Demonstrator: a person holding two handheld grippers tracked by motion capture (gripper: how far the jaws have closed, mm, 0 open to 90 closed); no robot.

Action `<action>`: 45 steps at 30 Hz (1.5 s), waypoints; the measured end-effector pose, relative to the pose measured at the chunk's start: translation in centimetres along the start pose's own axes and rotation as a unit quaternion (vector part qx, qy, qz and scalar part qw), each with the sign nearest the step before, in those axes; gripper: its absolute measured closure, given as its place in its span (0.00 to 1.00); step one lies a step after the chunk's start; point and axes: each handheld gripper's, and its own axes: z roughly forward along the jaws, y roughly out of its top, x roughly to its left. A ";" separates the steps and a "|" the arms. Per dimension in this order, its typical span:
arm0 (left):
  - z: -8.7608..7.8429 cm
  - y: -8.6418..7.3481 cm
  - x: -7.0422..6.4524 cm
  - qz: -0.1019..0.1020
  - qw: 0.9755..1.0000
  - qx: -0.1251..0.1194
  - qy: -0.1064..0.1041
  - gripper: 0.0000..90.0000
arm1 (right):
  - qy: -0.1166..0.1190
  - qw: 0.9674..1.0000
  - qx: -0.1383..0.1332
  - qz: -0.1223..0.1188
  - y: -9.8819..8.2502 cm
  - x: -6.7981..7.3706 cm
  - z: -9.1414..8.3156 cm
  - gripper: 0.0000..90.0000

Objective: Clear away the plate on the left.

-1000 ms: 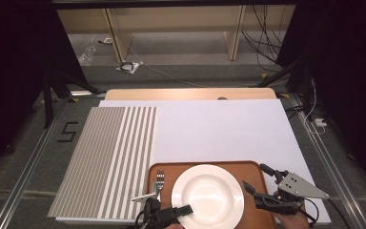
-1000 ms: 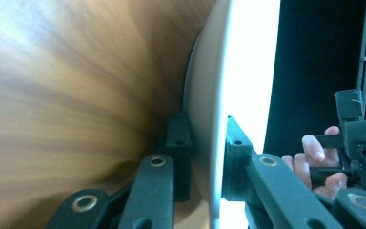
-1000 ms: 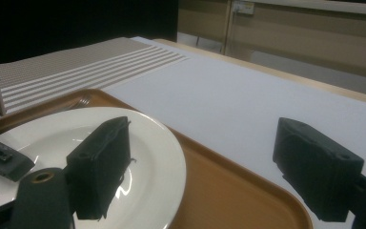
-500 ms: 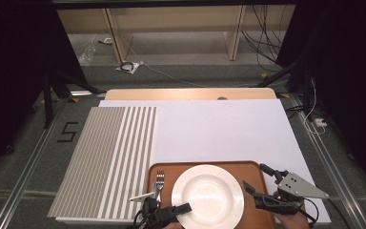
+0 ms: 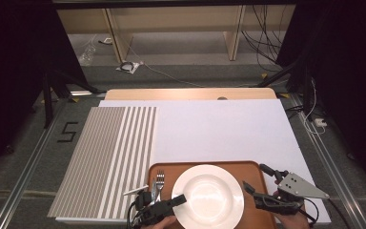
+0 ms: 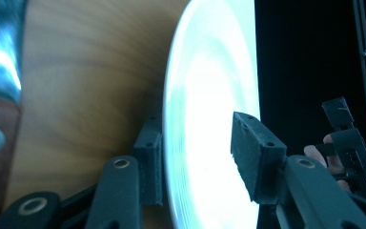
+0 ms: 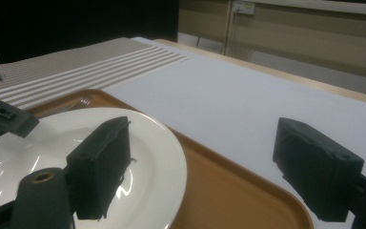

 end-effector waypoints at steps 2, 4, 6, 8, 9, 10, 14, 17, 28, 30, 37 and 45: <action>-0.2 0.3 -0.1 0.008 1.000 -0.005 0.004 0.60 | 0.000 1.000 0.000 0.000 0.0 0.0 0.0 0.23; -0.4 0.6 -0.2 0.019 1.000 -0.011 0.007 0.59 | 0.000 1.000 0.000 0.000 0.0 0.0 0.0 0.23; -0.6 0.9 -0.3 0.034 0.999 -0.014 0.013 0.57 | 0.000 1.000 0.000 -0.001 0.0 0.0 0.0 0.23; -0.8 1.2 -0.4 0.046 0.999 -0.019 0.016 0.55 | 0.001 1.000 0.000 0.000 0.0 0.0 0.0 0.23; -0.9 1.4 -0.5 0.053 0.998 -0.021 0.017 0.54 | 0.001 1.000 0.000 -0.001 0.0 0.0 0.0 0.23; -1.0 1.5 -0.7 0.064 0.997 -0.022 0.020 0.53 | 0.001 1.000 -0.001 -0.001 0.0 0.0 0.0 0.23; -1.2 2.0 -1.1 0.098 0.994 -0.029 0.030 0.47 | 0.001 1.000 -0.001 -0.001 0.0 0.0 0.0 0.23; -1.5 2.3 -1.2 0.108 0.993 -0.036 0.031 0.45 | 0.001 1.000 -0.001 -0.001 0.0 0.0 0.0 0.23; -2.2 3.1 -2.0 0.174 0.982 -0.054 0.046 0.41 | 0.002 1.000 0.000 0.000 0.0 0.0 0.0 0.23; -2.3 3.2 -2.1 0.182 0.981 -0.054 0.046 0.40 | 0.001 1.000 0.000 -0.001 0.0 0.0 0.0 0.23; -2.8 3.7 -2.7 0.219 0.972 -0.062 0.054 0.36 | 0.003 1.000 0.000 0.000 0.0 0.1 0.0 0.23; -3.3 4.2 -3.2 0.270 0.958 -0.074 0.059 0.34 | 0.004 1.000 0.000 0.001 0.0 0.0 0.1 0.23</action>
